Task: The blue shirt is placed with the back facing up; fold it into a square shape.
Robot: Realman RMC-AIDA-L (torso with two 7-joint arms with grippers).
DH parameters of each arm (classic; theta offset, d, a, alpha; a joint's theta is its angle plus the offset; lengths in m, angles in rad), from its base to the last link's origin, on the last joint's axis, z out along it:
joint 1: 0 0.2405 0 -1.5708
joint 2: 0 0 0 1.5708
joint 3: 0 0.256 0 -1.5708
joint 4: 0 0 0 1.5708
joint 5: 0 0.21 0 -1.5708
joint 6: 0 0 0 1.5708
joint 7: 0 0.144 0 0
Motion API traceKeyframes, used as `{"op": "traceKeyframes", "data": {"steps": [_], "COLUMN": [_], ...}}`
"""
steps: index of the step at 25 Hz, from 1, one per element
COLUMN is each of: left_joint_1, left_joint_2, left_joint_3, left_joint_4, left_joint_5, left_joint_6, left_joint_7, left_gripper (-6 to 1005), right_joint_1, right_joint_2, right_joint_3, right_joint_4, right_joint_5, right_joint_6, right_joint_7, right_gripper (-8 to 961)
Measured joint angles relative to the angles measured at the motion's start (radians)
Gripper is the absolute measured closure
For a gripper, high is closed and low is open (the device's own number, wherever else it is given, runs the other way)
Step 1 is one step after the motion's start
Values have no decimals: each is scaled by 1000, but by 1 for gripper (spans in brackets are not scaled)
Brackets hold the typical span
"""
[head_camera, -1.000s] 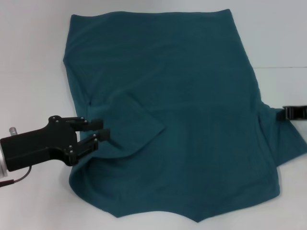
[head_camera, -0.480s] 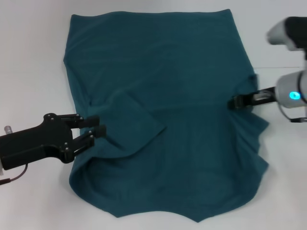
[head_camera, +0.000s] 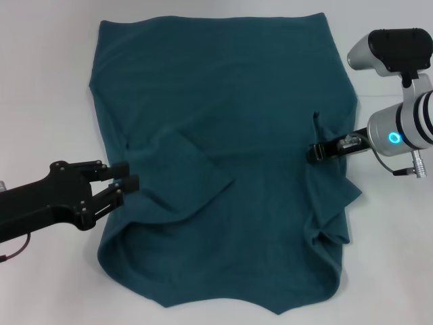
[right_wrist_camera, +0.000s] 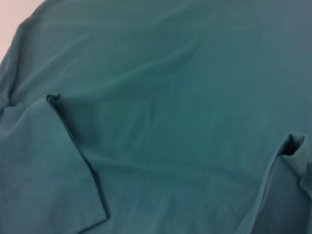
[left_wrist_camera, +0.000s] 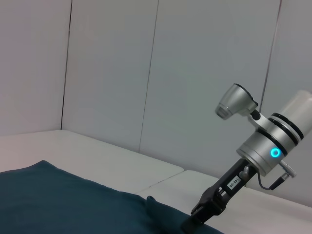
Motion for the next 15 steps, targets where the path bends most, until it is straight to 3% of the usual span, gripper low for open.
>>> {"op": "traceKeyframes", "data": {"steps": [15], "left_joint_1": [8], "left_joint_2": [-1], "left_joint_3": [-2], "left_joint_4": [0], "left_joint_5": [0], "left_joint_6": [13], "left_joint_7": [2], "left_gripper": [720], "right_joint_1": [2], "right_joint_2": [7], "right_joint_3": [-2], "right_joint_4": [14], "right_joint_5": [12], "right_joint_6": [1], "right_joint_7": [-18], "right_gripper": [864]}}
